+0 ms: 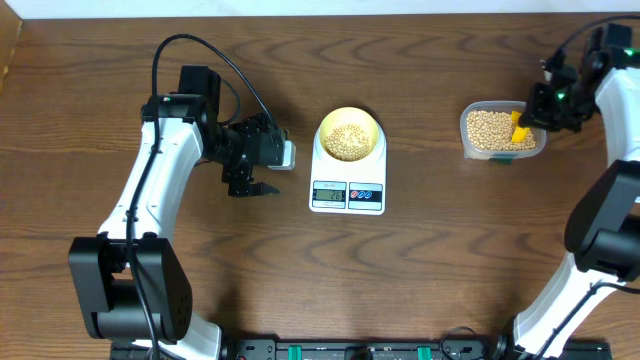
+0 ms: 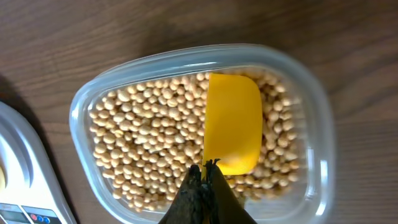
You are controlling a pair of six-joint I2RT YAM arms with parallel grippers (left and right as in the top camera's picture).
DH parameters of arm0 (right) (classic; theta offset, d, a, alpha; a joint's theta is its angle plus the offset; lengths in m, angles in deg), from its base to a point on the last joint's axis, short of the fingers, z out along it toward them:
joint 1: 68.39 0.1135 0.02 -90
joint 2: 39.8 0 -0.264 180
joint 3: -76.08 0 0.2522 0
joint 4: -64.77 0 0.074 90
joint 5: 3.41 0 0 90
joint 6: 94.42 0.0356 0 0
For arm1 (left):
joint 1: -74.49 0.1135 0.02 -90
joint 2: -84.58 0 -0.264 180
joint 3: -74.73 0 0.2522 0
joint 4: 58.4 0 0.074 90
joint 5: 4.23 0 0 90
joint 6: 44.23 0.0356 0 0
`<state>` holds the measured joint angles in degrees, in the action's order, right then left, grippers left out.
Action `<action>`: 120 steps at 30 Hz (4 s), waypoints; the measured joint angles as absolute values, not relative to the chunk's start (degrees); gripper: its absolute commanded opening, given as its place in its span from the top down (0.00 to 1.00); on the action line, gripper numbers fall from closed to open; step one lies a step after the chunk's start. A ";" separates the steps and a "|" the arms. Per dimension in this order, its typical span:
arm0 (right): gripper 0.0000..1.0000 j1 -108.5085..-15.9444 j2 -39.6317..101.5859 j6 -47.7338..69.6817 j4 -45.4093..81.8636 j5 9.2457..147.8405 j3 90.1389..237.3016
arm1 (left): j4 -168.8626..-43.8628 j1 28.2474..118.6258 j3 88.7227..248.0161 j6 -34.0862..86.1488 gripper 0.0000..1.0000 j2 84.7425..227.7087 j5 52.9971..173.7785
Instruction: Scoop item into bowl and weigh 50g on scale
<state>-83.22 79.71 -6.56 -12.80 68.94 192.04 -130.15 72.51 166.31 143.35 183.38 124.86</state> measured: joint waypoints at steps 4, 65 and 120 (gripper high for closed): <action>0.99 -81.95 79.71 -6.56 -12.84 69.53 192.04 | -130.18 72.49 166.31 143.35 0.02 183.38 124.86; 0.99 -91.85 79.71 -17.24 -14.79 43.41 185.87 | -130.15 72.49 166.31 143.35 0.02 183.38 124.86; 0.99 -96.77 79.71 -18.38 -18.57 39.36 185.83 | -130.18 72.51 166.31 143.33 0.03 183.38 124.86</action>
